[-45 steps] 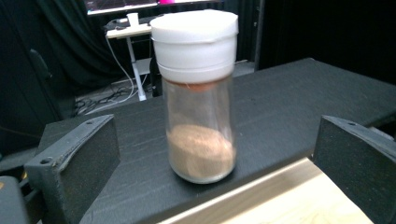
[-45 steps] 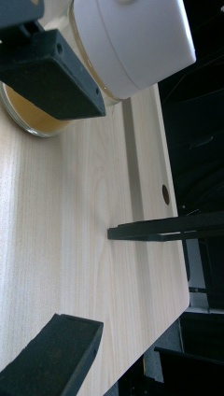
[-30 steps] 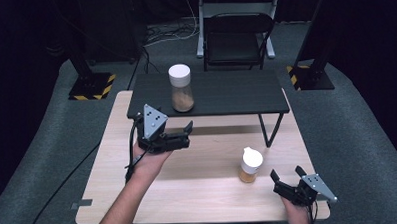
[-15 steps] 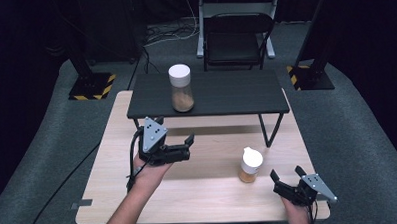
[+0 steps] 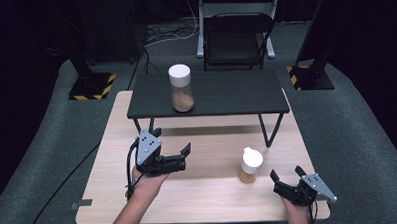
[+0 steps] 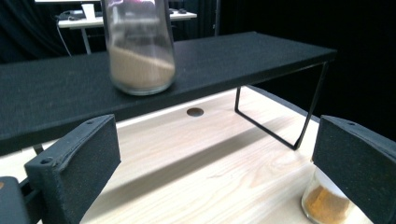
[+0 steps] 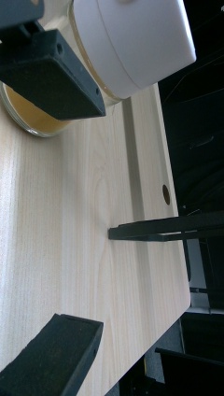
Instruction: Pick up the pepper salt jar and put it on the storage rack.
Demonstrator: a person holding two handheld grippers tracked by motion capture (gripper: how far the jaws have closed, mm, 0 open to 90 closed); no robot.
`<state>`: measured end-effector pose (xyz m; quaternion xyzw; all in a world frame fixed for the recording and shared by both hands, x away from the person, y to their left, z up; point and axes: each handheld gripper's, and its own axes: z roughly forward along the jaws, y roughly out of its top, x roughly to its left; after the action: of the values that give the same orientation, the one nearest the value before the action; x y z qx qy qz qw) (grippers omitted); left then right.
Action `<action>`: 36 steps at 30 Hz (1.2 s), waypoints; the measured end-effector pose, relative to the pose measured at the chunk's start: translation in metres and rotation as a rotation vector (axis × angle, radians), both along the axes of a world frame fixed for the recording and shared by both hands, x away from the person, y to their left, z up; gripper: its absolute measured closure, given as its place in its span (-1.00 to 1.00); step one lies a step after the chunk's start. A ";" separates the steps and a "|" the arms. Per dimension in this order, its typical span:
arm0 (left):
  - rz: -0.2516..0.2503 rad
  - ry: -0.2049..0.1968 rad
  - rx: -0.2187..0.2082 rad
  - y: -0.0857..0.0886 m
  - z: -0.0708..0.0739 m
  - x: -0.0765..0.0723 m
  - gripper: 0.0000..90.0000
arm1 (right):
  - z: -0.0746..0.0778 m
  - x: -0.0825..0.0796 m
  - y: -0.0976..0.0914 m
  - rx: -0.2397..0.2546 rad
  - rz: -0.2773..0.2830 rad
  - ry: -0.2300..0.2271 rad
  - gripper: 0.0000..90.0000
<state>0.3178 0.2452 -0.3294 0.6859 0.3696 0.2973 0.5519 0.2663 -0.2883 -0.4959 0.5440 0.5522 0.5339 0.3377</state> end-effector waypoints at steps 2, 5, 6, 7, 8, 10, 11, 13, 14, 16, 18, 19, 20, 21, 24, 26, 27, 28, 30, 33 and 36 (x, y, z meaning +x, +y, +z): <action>0.002 0.000 0.009 0.001 -0.005 -0.002 -0.99 | 0.000 0.000 0.000 0.000 0.001 0.001 -1.00; 0.003 0.001 0.005 0.003 -0.013 -0.005 -0.99 | 0.000 0.000 0.000 -0.001 0.001 0.001 -1.00; 0.003 0.004 0.006 0.004 -0.015 -0.006 -0.99 | 0.000 0.000 0.000 0.000 0.001 0.001 -1.00; 0.004 0.007 0.003 0.005 -0.018 -0.007 -1.00 | 0.000 0.000 0.000 0.000 0.001 0.001 -1.00; 0.007 0.010 -0.004 0.006 -0.022 -0.007 -1.00 | 0.000 0.000 0.000 0.000 0.001 0.001 -1.00; 0.013 0.034 -0.027 0.007 -0.029 -0.008 -1.00 | 0.000 0.000 0.000 0.000 0.000 0.000 -1.00; 0.014 0.039 -0.022 0.006 -0.032 -0.008 -1.00 | 0.000 0.000 0.000 -0.001 0.001 0.001 -1.00; 0.014 0.049 -0.024 0.005 -0.039 -0.008 -1.00 | 0.000 0.000 0.000 -0.002 0.000 0.002 -1.00; 0.012 0.054 -0.029 0.005 -0.042 -0.008 -1.00 | 0.000 0.000 0.000 -0.002 0.001 0.002 -1.00; 0.005 0.067 -0.030 0.004 -0.048 -0.008 -1.00 | 0.000 0.000 0.000 -0.001 0.000 0.001 -1.00; 0.003 0.076 -0.024 0.003 -0.052 -0.008 -1.00 | 0.000 0.000 0.000 -0.001 0.000 0.001 -1.00; 0.002 0.079 -0.019 0.003 -0.054 -0.008 -1.00 | 0.000 0.000 0.000 -0.002 0.000 0.001 -1.00; 0.000 0.082 -0.014 0.003 -0.056 -0.008 -1.00 | 0.000 0.000 0.000 -0.002 0.001 0.001 -1.00; 0.001 0.085 -0.012 0.003 -0.058 -0.008 -1.00 | 0.000 0.000 0.000 -0.001 0.001 0.001 -1.00; 0.003 0.093 -0.020 0.006 -0.066 -0.009 -1.00 | 0.000 0.000 0.000 0.000 0.001 0.002 -1.00; 0.005 0.096 -0.019 0.008 -0.070 -0.010 -1.00 | 0.000 0.000 0.000 -0.001 0.001 0.002 -1.00; 0.008 0.096 -0.014 0.008 -0.073 -0.011 -1.00 | 0.000 0.000 0.000 -0.001 0.001 0.002 -1.00; 0.009 0.097 -0.013 0.009 -0.075 -0.011 -1.00 | 0.000 0.000 0.000 -0.002 0.001 0.002 -1.00; 0.015 0.103 -0.016 0.012 -0.080 -0.012 -1.00 | 0.000 0.000 0.000 -0.002 0.001 0.002 -1.00; 0.028 0.112 -0.035 0.017 -0.088 -0.013 -1.00 | 0.000 0.000 0.000 -0.002 0.000 0.002 -1.00; 0.031 0.111 -0.022 0.022 -0.097 -0.015 -1.00 | 0.000 0.000 0.000 -0.001 0.000 0.003 -1.00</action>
<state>0.3027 0.2670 -0.4265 0.6894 0.4134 0.2631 0.5335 0.2667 -0.2883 -0.4954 0.5443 0.5531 0.5329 0.3372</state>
